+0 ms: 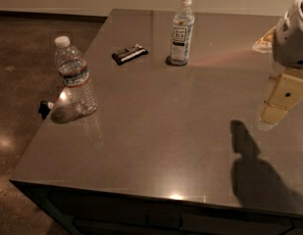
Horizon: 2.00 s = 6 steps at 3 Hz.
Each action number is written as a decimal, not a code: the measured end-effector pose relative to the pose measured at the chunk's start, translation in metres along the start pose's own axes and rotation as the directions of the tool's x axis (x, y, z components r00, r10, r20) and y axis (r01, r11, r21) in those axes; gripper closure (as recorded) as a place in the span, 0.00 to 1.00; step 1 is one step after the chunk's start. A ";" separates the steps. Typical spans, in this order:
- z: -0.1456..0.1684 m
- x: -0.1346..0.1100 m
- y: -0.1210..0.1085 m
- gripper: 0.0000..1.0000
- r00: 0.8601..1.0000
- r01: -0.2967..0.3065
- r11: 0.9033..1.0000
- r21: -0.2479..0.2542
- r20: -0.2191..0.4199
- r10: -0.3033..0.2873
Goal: Knock water bottle over
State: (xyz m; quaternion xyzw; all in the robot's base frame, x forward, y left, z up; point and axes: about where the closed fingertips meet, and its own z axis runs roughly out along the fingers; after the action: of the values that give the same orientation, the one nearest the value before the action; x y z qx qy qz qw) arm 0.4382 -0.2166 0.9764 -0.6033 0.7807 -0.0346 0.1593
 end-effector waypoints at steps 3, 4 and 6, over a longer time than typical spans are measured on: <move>0.027 -0.069 -0.012 0.00 0.973 0.069 0.995 -0.077 0.223 -0.050; 0.038 -0.119 -0.008 0.00 0.943 0.114 0.989 -0.089 0.323 -0.080; 0.056 -0.211 0.001 0.00 0.866 0.198 0.971 -0.136 0.489 -0.108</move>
Offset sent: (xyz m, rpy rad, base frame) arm 0.0277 0.0481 -0.0071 0.2156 0.0476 0.1316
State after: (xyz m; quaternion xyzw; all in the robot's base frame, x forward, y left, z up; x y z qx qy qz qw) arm 0.4999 -0.0074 0.9662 -0.6654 0.6665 0.1740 0.2878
